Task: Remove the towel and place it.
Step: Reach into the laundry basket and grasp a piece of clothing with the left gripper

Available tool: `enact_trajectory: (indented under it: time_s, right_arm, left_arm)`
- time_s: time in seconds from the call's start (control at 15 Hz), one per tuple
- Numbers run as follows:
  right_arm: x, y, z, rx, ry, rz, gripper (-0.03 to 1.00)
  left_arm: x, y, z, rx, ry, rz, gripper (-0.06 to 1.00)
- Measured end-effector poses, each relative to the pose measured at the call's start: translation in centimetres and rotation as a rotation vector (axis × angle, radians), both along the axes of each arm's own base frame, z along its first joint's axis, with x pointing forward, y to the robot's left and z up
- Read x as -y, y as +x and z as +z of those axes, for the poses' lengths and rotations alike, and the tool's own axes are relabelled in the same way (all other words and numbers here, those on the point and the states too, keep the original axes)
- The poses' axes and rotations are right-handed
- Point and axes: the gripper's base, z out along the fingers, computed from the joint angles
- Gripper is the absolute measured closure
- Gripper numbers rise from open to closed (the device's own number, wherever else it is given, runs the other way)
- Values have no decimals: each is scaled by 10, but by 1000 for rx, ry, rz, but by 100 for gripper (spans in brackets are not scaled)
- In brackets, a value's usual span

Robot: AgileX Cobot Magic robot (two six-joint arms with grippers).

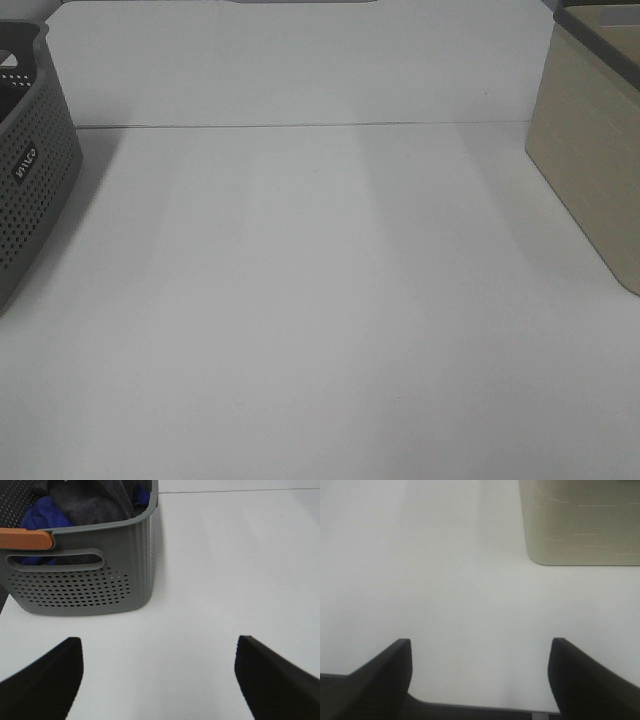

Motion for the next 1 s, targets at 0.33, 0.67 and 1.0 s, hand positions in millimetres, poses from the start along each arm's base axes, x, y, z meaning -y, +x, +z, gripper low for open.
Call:
enact_trajectory:
  time_s: [0.33,0.67,1.0]
  right_arm:
    - [0,0,0,0,0,0,22]
    - [0,0,0,0,0,0,22]
    - [0,0,0,0,0,0,22]
  left_arm:
    - [-3,0,0,0,29,20,-4]
    - [-3,0,0,0,34,24,-5]
    - [-3,0,0,0,34,24,-5]
